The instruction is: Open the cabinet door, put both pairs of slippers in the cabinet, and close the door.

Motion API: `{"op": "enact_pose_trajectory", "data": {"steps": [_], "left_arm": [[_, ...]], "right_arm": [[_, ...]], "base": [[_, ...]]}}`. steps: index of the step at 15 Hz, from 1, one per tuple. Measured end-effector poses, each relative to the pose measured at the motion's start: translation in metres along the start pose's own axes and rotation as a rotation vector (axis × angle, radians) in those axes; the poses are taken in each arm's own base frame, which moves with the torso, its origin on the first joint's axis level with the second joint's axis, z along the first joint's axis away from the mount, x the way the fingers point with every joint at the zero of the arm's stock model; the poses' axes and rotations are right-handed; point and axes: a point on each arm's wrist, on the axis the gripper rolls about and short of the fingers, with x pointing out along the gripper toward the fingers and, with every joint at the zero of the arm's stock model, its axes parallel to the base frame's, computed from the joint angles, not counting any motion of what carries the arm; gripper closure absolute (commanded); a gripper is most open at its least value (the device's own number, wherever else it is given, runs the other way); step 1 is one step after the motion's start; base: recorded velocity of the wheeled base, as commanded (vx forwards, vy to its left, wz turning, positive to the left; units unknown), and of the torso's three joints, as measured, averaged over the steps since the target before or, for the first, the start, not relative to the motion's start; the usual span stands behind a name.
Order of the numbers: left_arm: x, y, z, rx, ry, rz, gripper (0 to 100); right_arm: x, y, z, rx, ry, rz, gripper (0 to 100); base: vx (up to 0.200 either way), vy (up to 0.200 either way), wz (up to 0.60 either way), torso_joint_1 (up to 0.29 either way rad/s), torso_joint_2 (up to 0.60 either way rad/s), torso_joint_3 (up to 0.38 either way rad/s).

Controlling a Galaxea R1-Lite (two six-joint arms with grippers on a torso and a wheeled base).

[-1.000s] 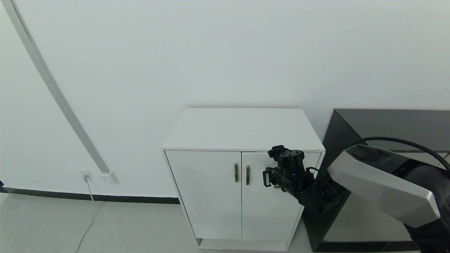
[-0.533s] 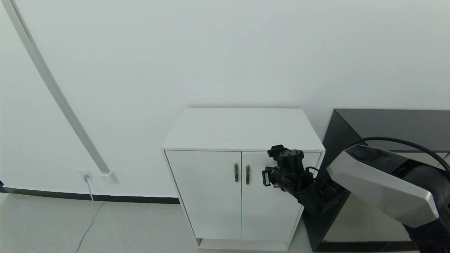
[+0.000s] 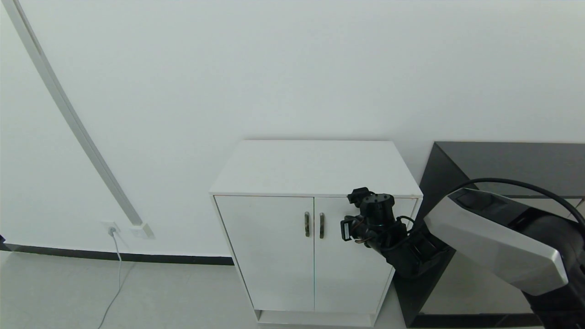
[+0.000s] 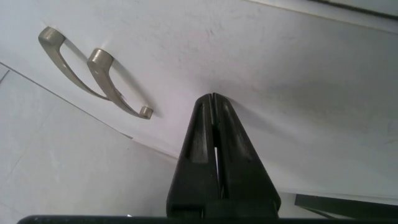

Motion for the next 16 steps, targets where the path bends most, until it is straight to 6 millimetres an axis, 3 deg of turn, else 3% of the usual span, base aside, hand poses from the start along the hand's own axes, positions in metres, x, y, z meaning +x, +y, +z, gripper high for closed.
{"op": "enact_pose_trajectory", "data": {"steps": [10,14,16], "left_arm": [[0.0,0.0,0.0,0.0,0.0,0.0,100],[0.0,0.0,0.0,-0.001,0.0,0.0,100],[0.0,0.0,0.0,0.0,0.0,-0.002,100]], "right_arm": [[0.0,-0.003,0.001,0.003,-0.005,-0.009,100],[-0.018,-0.003,0.003,-0.001,0.007,-0.003,100],[-0.037,-0.004,0.001,-0.005,0.021,0.001,100]], "base": [[0.0,0.0,0.0,0.0,0.0,0.0],[0.0,0.0,0.0,0.0,0.0,0.0],[0.0,0.0,0.0,0.0,0.0,0.0]]}}
